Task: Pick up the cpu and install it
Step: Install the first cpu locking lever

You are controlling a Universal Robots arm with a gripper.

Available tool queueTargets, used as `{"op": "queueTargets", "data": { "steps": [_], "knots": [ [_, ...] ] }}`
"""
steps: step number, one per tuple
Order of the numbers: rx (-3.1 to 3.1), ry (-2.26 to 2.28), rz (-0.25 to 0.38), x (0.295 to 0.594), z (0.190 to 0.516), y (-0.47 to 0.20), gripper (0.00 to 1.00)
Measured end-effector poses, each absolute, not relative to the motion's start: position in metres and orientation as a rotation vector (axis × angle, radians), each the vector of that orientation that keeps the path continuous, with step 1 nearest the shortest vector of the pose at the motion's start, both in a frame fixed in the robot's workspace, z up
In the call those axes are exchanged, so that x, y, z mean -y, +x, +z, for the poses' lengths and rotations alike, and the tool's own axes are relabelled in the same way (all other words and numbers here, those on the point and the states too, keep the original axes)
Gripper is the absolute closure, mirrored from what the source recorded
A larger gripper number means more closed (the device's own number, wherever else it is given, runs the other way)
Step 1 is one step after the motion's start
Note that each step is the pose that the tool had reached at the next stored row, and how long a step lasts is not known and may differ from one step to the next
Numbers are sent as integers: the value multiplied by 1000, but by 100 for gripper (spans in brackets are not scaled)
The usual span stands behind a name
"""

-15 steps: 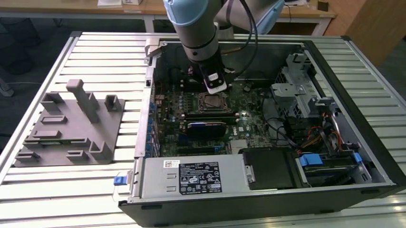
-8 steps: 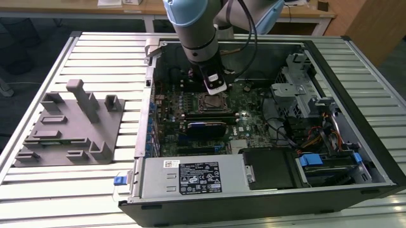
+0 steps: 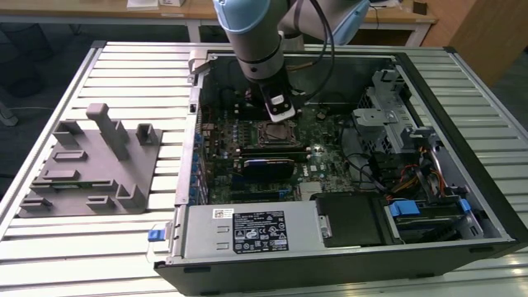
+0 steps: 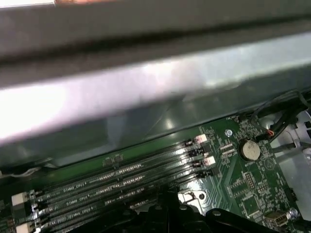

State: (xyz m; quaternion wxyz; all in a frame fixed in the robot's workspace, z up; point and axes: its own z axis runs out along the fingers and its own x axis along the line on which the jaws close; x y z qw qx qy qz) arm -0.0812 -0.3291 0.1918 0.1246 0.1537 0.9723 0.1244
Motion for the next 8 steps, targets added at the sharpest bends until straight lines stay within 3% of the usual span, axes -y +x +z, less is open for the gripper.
{"op": "queueTargets", "data": {
  "steps": [8],
  "knots": [
    [-2833, 453, 362, 324, 192, -79, 89]
  ]
}}
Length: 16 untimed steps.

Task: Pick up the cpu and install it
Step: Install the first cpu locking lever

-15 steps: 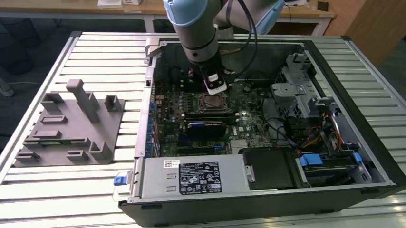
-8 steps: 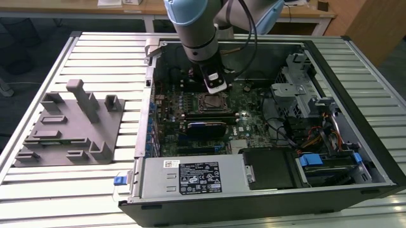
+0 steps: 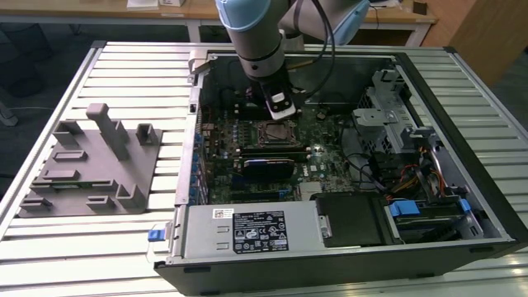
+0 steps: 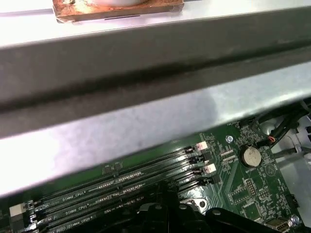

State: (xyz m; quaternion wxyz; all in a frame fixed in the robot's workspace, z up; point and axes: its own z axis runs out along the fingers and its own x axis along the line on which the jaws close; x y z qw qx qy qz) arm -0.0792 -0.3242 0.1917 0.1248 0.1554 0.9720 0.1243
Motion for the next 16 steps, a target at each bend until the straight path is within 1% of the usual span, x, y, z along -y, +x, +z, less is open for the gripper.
{"op": "queueTargets", "data": {
  "steps": [16],
  "knots": [
    [-2832, 457, 361, 324, 188, -77, 89]
  ]
}}
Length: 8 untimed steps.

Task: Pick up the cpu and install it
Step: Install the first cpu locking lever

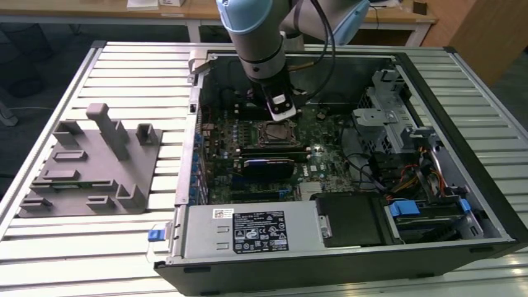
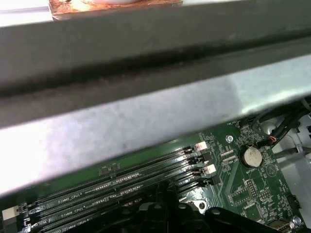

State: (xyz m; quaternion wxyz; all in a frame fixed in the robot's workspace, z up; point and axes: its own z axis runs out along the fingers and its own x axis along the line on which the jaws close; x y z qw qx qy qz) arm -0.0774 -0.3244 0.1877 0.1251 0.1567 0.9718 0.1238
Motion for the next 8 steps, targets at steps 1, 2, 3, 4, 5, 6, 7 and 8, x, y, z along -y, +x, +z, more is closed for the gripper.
{"op": "queueTargets", "data": {
  "steps": [1, 2, 3, 4, 5, 6, 7, 8],
  "knots": [
    [-2832, 457, 360, 324, 188, -77, 89],
    [-2832, 457, 360, 324, 188, -77, 89],
    [-2832, 457, 360, 324, 188, -77, 89],
    [-2832, 457, 360, 324, 188, -77, 89],
    [-2832, 457, 360, 324, 188, -77, 89],
    [-2832, 457, 360, 324, 188, -77, 89],
    [-2832, 457, 360, 324, 188, -77, 89],
    [-2832, 457, 360, 324, 188, -77, 89]
  ]
}}
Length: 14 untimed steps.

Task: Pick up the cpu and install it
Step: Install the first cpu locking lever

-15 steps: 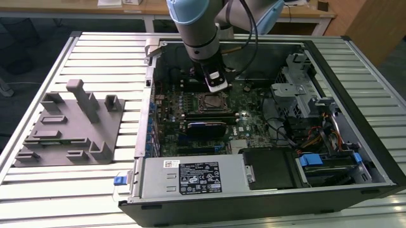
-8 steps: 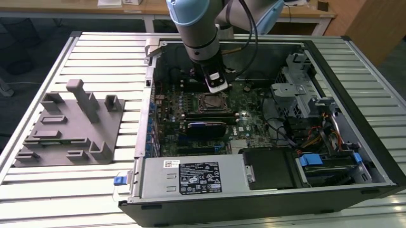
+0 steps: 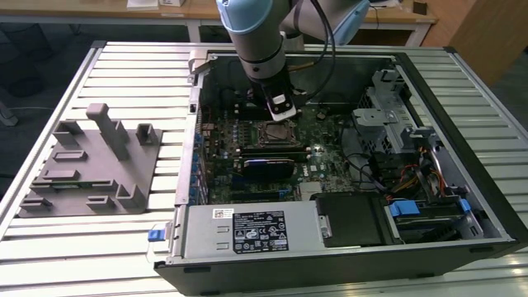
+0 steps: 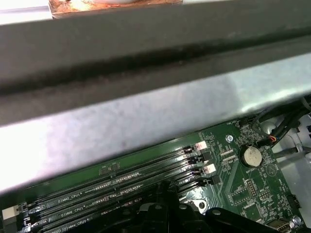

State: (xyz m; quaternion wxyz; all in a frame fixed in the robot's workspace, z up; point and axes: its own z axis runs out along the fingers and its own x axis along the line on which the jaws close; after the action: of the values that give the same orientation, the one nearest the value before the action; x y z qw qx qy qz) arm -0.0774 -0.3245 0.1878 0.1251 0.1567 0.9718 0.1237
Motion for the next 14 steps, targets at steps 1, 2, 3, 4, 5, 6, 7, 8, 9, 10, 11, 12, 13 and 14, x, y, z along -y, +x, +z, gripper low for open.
{"op": "queueTargets", "data": {
  "steps": [1, 2, 3, 4, 5, 6, 7, 8, 9, 10, 11, 12, 13, 14],
  "knots": [
    [-2832, 457, 360, 325, 189, -77, 89],
    [-2832, 457, 360, 325, 190, -77, 89],
    [-2831, 457, 360, 324, 192, -77, 89],
    [-2832, 457, 360, 324, 194, -77, 89],
    [-2831, 457, 360, 324, 196, -77, 89],
    [-2832, 457, 360, 324, 197, -77, 89],
    [-2832, 456, 360, 324, 199, -77, 89],
    [-2832, 456, 360, 324, 199, -77, 89],
    [-2831, 456, 361, 324, 199, -77, 89],
    [-2831, 457, 361, 324, 199, -78, 89],
    [-2831, 456, 360, 324, 199, -78, 89],
    [-2830, 456, 361, 324, 199, -78, 89],
    [-2829, 456, 361, 324, 199, -78, 89],
    [-2827, 455, 361, 324, 199, -78, 89]
  ]
}}
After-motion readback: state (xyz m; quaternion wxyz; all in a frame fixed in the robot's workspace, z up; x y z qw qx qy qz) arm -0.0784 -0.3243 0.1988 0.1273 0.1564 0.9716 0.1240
